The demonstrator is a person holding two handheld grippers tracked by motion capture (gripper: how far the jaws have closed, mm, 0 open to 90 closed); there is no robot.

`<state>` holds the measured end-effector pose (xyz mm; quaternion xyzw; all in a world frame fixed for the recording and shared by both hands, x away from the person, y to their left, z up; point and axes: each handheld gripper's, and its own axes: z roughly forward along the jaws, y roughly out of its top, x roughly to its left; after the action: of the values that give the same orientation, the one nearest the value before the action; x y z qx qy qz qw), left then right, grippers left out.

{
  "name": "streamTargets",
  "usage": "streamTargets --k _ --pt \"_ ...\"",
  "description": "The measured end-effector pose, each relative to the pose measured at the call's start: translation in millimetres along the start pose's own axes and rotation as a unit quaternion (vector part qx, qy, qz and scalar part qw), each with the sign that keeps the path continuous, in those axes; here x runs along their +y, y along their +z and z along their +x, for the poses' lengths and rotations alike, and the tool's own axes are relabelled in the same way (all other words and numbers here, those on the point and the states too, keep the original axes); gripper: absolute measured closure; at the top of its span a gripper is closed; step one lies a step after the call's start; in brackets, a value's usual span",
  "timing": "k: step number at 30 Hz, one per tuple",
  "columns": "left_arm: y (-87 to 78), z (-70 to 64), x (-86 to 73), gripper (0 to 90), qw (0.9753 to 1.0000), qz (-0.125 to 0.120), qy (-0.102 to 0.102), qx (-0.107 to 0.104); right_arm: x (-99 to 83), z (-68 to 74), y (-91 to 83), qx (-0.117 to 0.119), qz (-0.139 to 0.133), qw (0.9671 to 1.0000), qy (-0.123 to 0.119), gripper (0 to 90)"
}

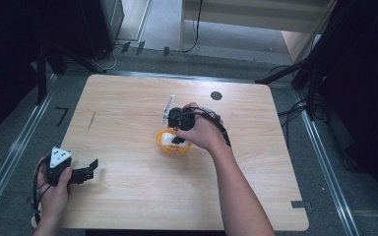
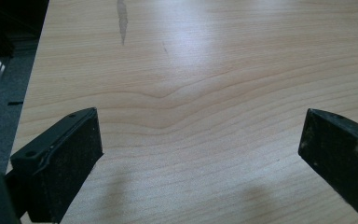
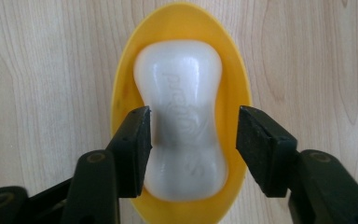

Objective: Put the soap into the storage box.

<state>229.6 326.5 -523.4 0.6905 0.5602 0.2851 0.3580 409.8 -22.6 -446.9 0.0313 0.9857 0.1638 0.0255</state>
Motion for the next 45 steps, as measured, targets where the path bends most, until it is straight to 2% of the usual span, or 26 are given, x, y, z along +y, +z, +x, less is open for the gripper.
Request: streamTargets --k 4,6,7,12,22,30,31,32,33,35,36,38,41,45 --pt "0.0 0.1 0.0 0.0 1.0 0.0 0.0 0.0 -4.2 1.1 -1.9 -0.003 0.006 1.0 0.004 43.2" --pt "0.1 0.1 0.1 0.0 1.0 0.001 0.0 0.0 -9.7 1.8 -5.0 -0.006 -0.001 1.0 0.008 42.1" --pt "0.2 0.0 0.0 0.0 1.0 0.0 0.0 0.0 -16.0 2.7 -8.4 -0.007 -0.006 0.9998 0.018 40.7" --pt "0.5 -0.3 0.0 0.0 1.0 -0.001 -0.001 0.001 -33.7 4.9 -15.1 -0.012 -0.015 0.9991 0.038 38.6" --pt "0.6 -0.3 0.2 0.0 1.0 0.001 0.0 0.002 -69.1 11.1 -29.2 -0.034 -0.033 0.9958 0.079 31.4" --pt "0.6 -0.3 0.2 0.0 1.0 0.002 -0.001 0.002 -92.1 16.6 -28.4 -0.047 -0.045 0.9933 0.095 23.5" --pt "0.6 -0.3 0.2 0.0 1.0 0.001 -0.001 0.002 -99.8 19.3 -26.9 -0.052 -0.046 0.9921 0.105 20.5" --pt "0.6 -0.3 0.2 0.0 1.0 0.001 -0.001 0.002 -99.8 19.3 -26.9 -0.052 -0.046 0.9921 0.105 20.5" --pt "0.6 -0.3 0.1 0.0 1.0 0.001 0.0 0.002 -106.9 21.9 -25.7 -0.06 -0.05 0.9904 0.114 18.5" --pt "0.6 -0.3 0.1 0.0 1.0 0.001 0.0 0.002 -109.6 22.5 -25.3 -0.06 -0.052 0.9902 0.115 18.1" --pt "0.5 -0.3 0.2 0.0 1.0 0.001 0.0 0.002 -117.1 24.9 -24.7 -0.07 -0.058 0.9885 0.121 15.0" --pt "0.5 -0.4 0.2 0.0 1.0 0.001 0.0 0.002 -119.4 26.2 -25.1 -0.073 -0.06 0.9878 0.125 14.2" --pt "0.6 -0.4 0.2 0.0 1.0 0.001 0.0 0.002 -132.8 31.0 -26.4 -0.091 -0.073 0.9835 0.138 12.1" --pt "0.6 -0.4 0.1 0.0 1.0 0.001 0.0 0.002 -146.9 35.9 -26.0 -0.092 -0.087 0.9798 0.155 8.6"
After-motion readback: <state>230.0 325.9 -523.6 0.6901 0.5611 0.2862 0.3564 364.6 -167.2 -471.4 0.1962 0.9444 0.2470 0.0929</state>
